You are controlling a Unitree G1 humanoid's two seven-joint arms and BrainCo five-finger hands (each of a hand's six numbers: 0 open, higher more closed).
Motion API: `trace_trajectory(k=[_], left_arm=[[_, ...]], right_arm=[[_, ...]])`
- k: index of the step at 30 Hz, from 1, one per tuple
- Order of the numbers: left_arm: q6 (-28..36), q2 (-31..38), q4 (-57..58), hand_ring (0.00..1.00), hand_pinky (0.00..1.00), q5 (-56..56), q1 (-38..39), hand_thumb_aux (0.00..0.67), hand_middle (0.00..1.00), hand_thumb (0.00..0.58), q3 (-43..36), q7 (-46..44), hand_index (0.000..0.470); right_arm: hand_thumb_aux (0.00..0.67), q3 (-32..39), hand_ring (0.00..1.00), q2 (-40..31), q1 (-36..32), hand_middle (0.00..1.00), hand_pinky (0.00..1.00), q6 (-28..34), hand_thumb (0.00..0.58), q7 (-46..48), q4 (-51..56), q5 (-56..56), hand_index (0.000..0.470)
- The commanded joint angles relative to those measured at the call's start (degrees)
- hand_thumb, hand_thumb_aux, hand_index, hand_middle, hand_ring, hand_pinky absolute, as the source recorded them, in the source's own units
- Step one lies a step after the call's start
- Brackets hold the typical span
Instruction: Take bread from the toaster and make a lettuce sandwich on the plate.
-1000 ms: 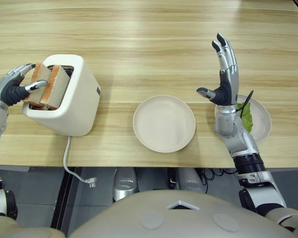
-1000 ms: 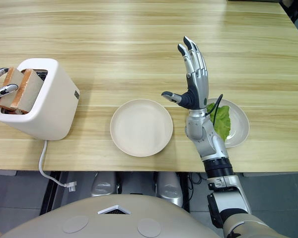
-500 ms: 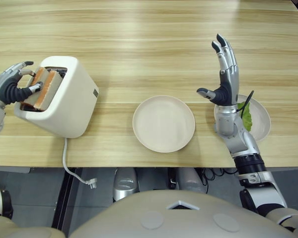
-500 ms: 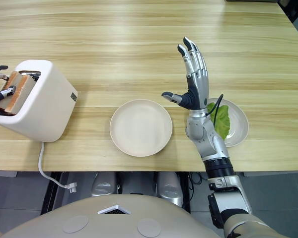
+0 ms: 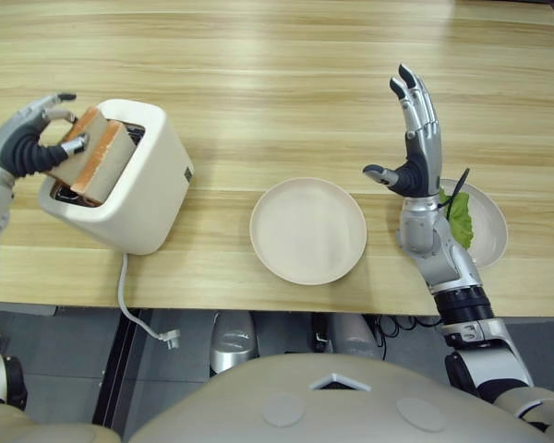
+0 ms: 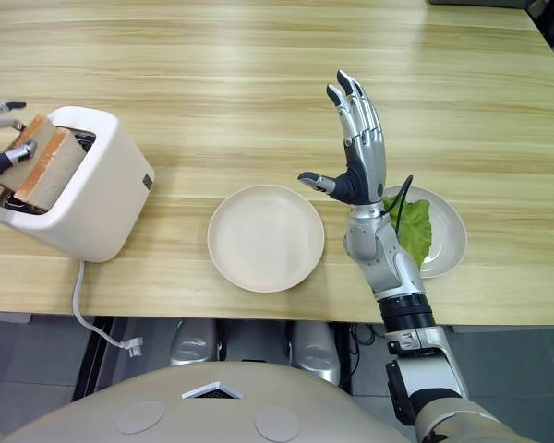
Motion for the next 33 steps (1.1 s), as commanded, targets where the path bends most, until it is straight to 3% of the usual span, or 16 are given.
trace_trajectory(k=[1, 10, 16, 24, 33], left_arm=[[6.8, 1.8, -3.6, 0.0, 0.0, -6.2, -8.2, 0.67, 0.0, 0.58, 1.2, -7.2, 0.46], [12.5, 2.5, 2.3, 0.0, 0.0, -9.7, -27.6, 0.67, 0.0, 0.58, -1.6, -17.5, 0.46], [19.8, -2.5, -6.9, 0.0, 0.0, -15.8, -32.6, 0.67, 0.0, 0.58, -2.4, -22.3, 0.46], [34.6, -14.3, -28.3, 0.0, 0.0, -24.0, -23.0, 0.67, 0.0, 0.58, -7.9, -23.8, 0.46], [35.6, -26.0, -33.6, 0.0, 0.0, -19.0, -12.4, 0.67, 0.0, 0.58, -21.2, -22.3, 0.46]], right_arm=[[0.0, 0.0, 0.0, 0.3, 0.0, 0.0, 0.0, 0.6, 0.0, 0.5, -1.1, 0.1, 0.0], [0.0, 0.2, 0.0, 1.4, -0.9, 0.0, 0.0, 0.2, 0.0, 1.9, -1.0, 2.5, 0.0], [0.0, -3.0, 0.0, -0.1, -0.9, 0.0, 0.0, -0.4, 0.0, 7.2, -2.7, 10.8, 0.0], [0.0, -10.4, 0.0, -16.4, -0.5, 0.0, 0.0, 0.8, 0.0, 15.1, -4.5, 7.7, 0.0], [0.0, -12.7, 0.0, -38.4, 3.3, 0.0, 0.0, -1.4, 0.0, 23.3, 5.1, 3.3, 0.0]])
